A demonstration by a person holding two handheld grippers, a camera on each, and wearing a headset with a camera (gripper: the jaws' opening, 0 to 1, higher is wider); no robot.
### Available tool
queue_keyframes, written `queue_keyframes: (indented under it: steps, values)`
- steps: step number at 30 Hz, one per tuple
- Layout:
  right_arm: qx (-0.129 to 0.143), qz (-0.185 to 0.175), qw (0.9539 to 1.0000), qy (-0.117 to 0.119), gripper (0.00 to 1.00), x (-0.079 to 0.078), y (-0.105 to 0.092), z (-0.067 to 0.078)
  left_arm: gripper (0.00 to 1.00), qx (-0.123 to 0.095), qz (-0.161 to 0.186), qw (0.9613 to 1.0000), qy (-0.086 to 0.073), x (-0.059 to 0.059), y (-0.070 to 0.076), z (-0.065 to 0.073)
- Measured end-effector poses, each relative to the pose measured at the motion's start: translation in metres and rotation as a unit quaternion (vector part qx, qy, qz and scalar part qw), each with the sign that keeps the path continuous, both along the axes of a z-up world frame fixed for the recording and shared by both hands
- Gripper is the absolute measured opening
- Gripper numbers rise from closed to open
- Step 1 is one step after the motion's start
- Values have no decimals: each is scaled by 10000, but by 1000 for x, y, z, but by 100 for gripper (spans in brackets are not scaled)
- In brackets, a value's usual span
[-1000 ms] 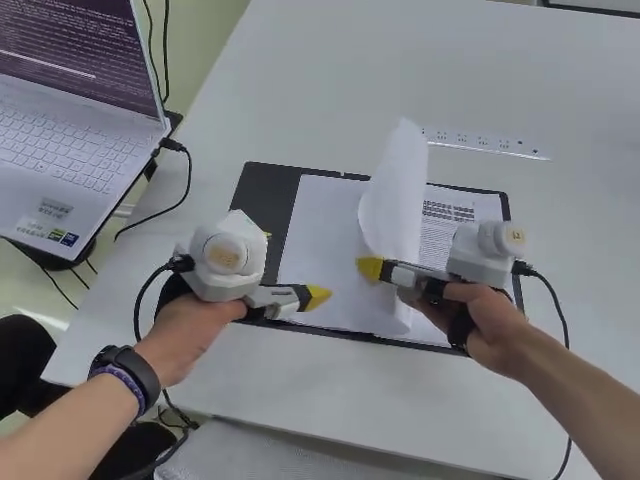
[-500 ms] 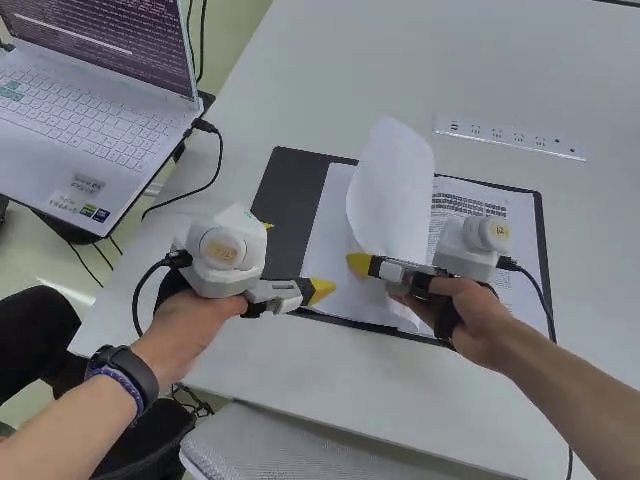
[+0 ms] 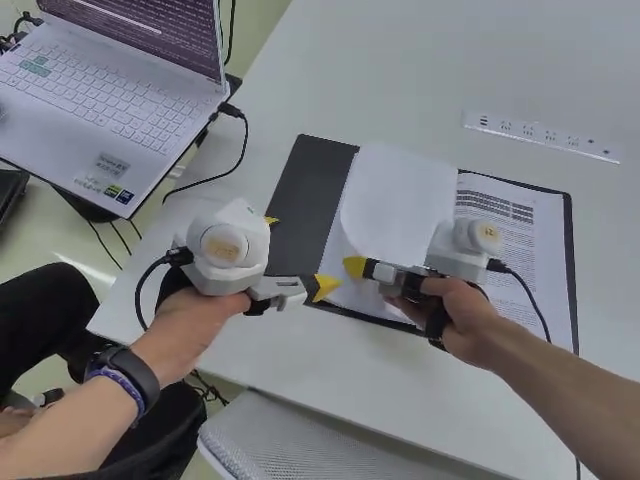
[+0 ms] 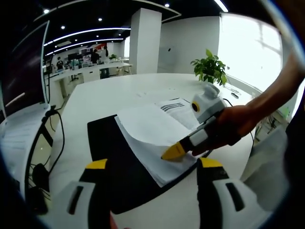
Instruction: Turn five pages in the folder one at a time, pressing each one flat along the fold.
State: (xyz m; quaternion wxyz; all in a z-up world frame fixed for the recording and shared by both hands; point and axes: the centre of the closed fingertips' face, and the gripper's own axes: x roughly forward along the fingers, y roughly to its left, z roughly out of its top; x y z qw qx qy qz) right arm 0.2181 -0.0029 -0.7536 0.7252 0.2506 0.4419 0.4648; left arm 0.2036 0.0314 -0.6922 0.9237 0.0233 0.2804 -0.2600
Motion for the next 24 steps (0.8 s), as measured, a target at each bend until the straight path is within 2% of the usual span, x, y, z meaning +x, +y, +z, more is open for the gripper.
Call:
queue_keyframes:
  steps: [7, 11, 14, 17, 24]
  values:
    - [-205, -184, 9991, 307, 0, 11, -3, -31, 73, -21, 28, 10000, 71, -3, 1, -5]
    - [-166, -175, 9993, 282, 7, 14, 1, -34, 73, -24, 52, 9999, 95, -3, 1, -6]
    - [-149, -205, 9994, 232, 7, 17, -1, -37, 73, -18, 45, 9999, 122, -3, 2, -8]
    - [-43, -257, 9991, 332, 9, 17, 0, -37, 74, -5, 21, 9999, 146, -4, 0, -9]
    - [84, -164, 9992, 352, 18, 16, 4, -35, 74, 1, -51, 9997, 238, -8, -6, -18]
